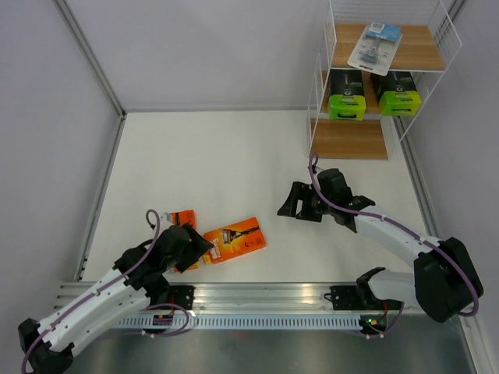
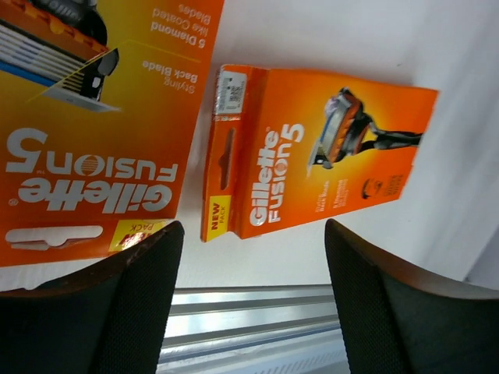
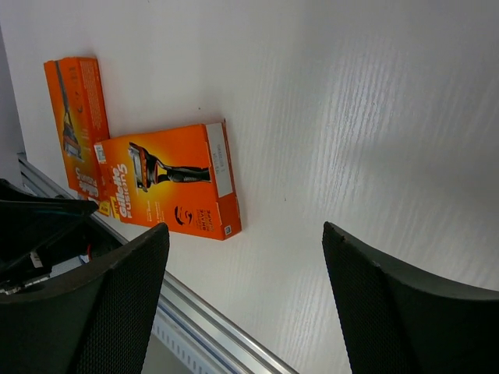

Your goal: Place and organize the shaving razors onto the shelf

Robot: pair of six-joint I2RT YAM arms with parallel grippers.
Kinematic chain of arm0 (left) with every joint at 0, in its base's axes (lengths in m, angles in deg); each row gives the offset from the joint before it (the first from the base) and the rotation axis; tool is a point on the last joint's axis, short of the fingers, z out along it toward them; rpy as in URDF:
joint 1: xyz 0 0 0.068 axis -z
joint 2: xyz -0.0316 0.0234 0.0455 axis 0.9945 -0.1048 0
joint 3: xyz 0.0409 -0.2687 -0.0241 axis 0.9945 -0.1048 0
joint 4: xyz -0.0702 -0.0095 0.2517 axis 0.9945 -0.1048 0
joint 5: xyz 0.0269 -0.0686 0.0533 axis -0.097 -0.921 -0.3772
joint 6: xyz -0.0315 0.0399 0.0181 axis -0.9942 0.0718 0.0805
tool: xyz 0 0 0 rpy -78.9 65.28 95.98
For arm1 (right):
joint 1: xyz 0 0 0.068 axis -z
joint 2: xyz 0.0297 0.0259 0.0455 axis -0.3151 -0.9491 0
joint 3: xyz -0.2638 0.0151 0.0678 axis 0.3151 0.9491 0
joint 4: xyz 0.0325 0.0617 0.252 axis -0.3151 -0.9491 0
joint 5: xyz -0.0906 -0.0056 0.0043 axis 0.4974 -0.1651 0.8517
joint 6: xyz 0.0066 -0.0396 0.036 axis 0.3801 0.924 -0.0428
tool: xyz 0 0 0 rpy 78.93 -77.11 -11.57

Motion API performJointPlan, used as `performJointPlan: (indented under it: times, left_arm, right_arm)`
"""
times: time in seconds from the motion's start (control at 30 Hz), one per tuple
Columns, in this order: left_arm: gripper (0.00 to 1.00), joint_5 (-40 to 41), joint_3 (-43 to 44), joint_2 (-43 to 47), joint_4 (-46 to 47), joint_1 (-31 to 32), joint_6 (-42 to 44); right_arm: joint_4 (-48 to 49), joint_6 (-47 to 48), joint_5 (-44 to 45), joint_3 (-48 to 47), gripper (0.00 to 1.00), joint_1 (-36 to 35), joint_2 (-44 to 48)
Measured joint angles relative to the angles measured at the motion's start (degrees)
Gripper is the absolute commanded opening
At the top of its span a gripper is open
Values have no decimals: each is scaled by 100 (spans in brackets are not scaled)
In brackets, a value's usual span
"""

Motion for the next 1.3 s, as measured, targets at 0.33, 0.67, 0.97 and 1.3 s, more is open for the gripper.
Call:
performJointPlan:
  times: [0.33, 0.67, 0.97, 1.3]
  left_arm:
    - [53, 251, -304, 710, 367, 0, -153]
    - [49, 490, -197, -592, 341, 0, -249]
    - [48, 640, -590, 262, 358, 0, -470]
    - [47, 743, -699, -136, 557, 0, -509]
  right_arm:
    - [380, 140, -179, -11, 82, -164, -750]
    - [437, 140, -223, -125, 82, -177, -850]
    - [544, 125, -225, -125, 81, -179, -857]
    - [564, 127, -240, -234, 81, -188, -1132]
